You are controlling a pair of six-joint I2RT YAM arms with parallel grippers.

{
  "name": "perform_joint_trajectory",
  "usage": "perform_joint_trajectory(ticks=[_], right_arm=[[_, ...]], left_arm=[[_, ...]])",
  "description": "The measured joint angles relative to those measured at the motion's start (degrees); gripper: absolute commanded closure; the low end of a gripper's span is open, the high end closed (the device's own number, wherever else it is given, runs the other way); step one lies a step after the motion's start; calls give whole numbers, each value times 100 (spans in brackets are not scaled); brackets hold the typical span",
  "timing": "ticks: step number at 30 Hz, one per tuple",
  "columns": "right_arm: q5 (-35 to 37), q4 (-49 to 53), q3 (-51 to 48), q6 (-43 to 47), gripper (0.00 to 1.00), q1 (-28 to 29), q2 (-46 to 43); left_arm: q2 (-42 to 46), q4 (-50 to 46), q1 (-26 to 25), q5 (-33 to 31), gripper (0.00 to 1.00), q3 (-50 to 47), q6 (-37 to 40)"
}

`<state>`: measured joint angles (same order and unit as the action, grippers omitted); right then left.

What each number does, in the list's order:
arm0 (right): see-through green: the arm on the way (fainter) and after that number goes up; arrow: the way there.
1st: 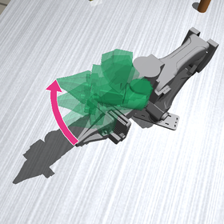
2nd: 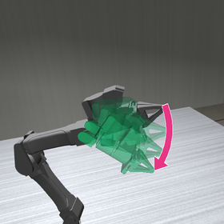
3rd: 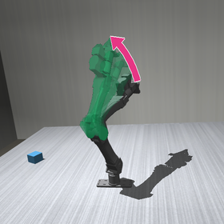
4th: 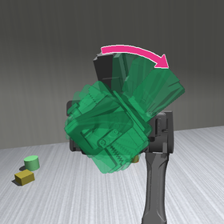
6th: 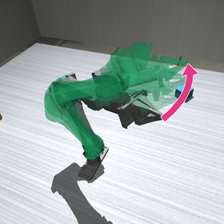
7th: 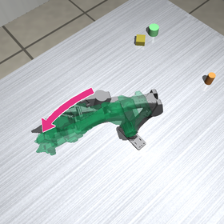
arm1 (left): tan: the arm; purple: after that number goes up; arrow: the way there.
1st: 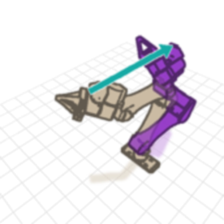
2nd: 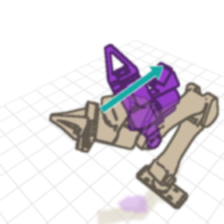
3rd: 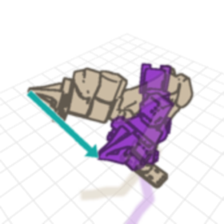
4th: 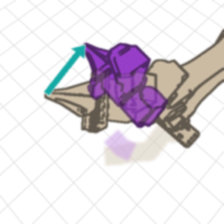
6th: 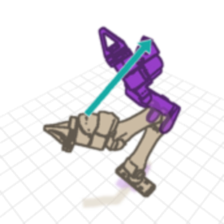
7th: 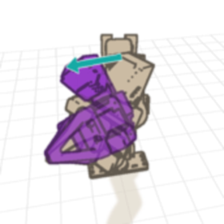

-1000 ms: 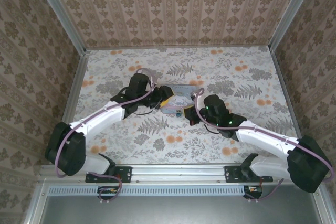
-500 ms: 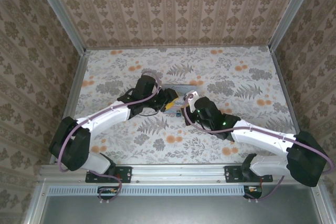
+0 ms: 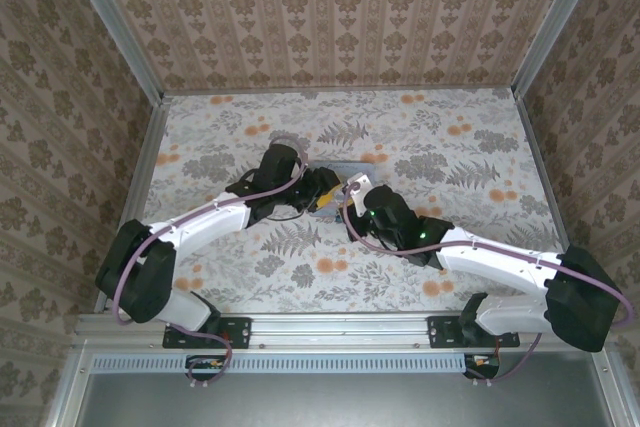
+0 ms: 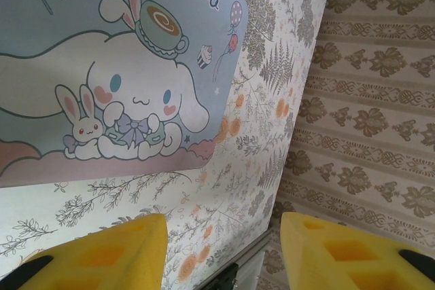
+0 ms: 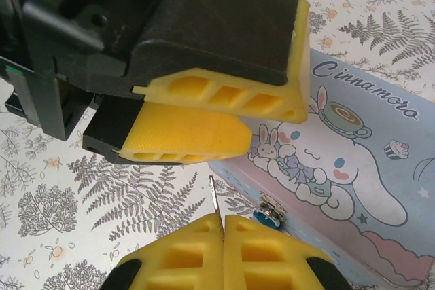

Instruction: Unlock the padlock with the key

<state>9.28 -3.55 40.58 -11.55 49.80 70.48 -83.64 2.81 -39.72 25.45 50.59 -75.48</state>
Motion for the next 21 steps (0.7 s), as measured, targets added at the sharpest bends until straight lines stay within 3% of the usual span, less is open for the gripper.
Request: perform_joint_trajectory(ticks=[21], right_arm=[[87, 149, 28, 267, 100, 74, 2]], left_arm=[[66, -20, 44, -131, 52, -114, -92]])
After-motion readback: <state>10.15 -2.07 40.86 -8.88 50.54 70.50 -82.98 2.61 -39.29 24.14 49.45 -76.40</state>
